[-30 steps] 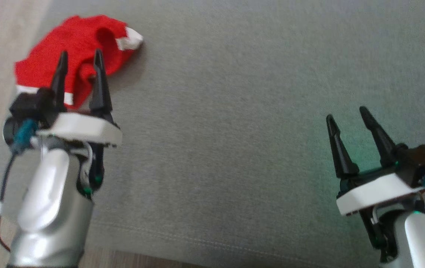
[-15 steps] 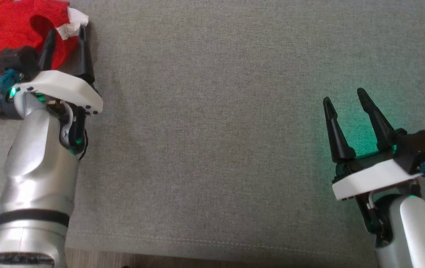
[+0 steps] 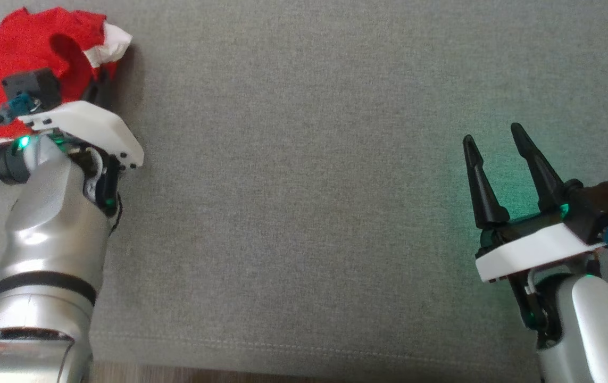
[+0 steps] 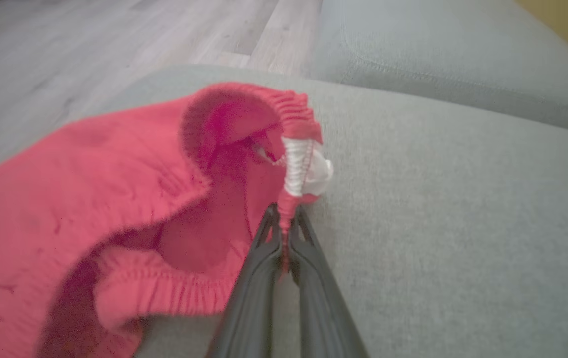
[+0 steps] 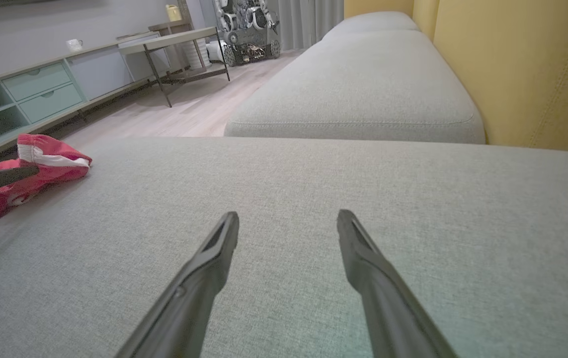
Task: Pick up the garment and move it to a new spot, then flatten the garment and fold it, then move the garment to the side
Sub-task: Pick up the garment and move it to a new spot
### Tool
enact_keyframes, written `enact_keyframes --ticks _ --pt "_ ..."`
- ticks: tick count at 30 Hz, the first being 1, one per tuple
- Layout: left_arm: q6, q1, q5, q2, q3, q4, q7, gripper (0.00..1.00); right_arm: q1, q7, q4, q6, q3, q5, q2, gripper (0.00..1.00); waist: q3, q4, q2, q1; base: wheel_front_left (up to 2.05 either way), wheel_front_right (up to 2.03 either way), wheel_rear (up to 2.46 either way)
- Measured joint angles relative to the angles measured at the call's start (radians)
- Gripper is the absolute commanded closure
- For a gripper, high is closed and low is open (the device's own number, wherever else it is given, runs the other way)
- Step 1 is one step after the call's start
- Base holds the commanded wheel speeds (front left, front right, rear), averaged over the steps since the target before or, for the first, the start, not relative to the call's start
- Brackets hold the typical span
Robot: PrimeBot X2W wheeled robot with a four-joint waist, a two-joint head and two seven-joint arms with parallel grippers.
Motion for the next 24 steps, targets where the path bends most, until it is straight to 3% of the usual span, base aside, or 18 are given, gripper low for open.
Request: enact_keyframes --ticks 5,10,11,16,24 --pt "0.029 0.046 0.034 0.010 0.014 -0.256 -0.001 1.00 0.031 -0.002 0.004 0.000 -0.022 0.000 0.003 0.00 -0.042 0.005 0.0000 0.0000 0.00 0.00 0.00" --pt "0.045 0.229 0.083 0.016 0.035 -0.545 -0.004 1.00 0.071 -0.003 0.009 0.000 -0.030 0.008 0.014 0.00 -0.106 0.010 0.0000 0.0000 0.00 0.00 0.00" --pt "0.045 0.229 0.083 0.016 0.035 -0.545 -0.004 1.00 0.071 -0.003 0.009 0.000 -0.030 0.008 0.014 0.00 -0.106 0.010 0.0000 0.0000 0.00 0.00 0.00" --pt "0.070 0.470 0.109 0.023 0.037 -0.840 -0.006 1.00 0.125 -0.003 0.013 0.000 -0.038 0.009 0.032 0.00 -0.200 0.012 0.0000 0.0000 0.00 0.00 0.00" --pt "0.124 0.764 0.112 0.029 0.036 -1.133 0.053 1.00 0.193 -0.002 0.018 0.000 -0.041 0.017 0.045 0.00 -0.305 -0.024 0.0001 -0.0001 0.00 0.00 0.00"
